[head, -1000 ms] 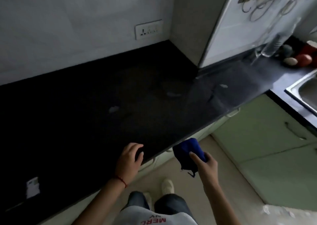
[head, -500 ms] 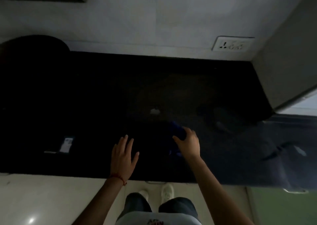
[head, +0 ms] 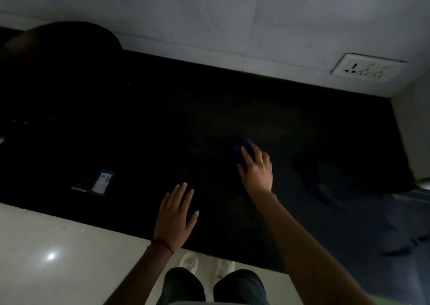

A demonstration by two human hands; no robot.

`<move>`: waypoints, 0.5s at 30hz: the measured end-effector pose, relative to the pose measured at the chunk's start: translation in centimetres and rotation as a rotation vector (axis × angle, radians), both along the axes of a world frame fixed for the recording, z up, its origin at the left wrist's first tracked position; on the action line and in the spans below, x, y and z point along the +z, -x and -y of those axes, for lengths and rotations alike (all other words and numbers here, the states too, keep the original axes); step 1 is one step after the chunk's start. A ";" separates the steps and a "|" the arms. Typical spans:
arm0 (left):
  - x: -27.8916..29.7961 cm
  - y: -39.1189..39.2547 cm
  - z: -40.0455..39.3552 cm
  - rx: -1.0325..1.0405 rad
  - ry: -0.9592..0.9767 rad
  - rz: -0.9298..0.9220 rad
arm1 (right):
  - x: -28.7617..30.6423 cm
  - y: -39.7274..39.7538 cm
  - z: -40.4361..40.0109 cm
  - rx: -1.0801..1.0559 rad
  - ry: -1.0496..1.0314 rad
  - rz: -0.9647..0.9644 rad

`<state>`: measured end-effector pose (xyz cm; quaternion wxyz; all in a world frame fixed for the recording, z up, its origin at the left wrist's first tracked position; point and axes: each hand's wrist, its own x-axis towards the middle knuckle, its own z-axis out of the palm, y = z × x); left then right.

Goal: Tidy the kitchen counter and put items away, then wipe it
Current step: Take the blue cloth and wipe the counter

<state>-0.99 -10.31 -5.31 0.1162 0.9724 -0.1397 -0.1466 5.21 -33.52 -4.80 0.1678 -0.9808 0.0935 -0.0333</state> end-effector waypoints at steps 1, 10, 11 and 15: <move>-0.1 0.0 0.0 0.004 0.001 -0.003 | -0.1 -1.5 -0.4 -0.021 -0.009 -0.010; -0.1 -0.1 -0.3 0.003 -0.003 0.005 | 0.0 -0.5 0.4 0.252 0.072 0.063; -0.3 0.0 -0.3 0.001 0.000 0.009 | 0.1 -2.3 0.1 0.142 0.053 0.029; -0.8 -0.1 -0.3 -0.013 -0.011 0.050 | -0.1 -3.5 -3.9 0.056 -0.032 -0.006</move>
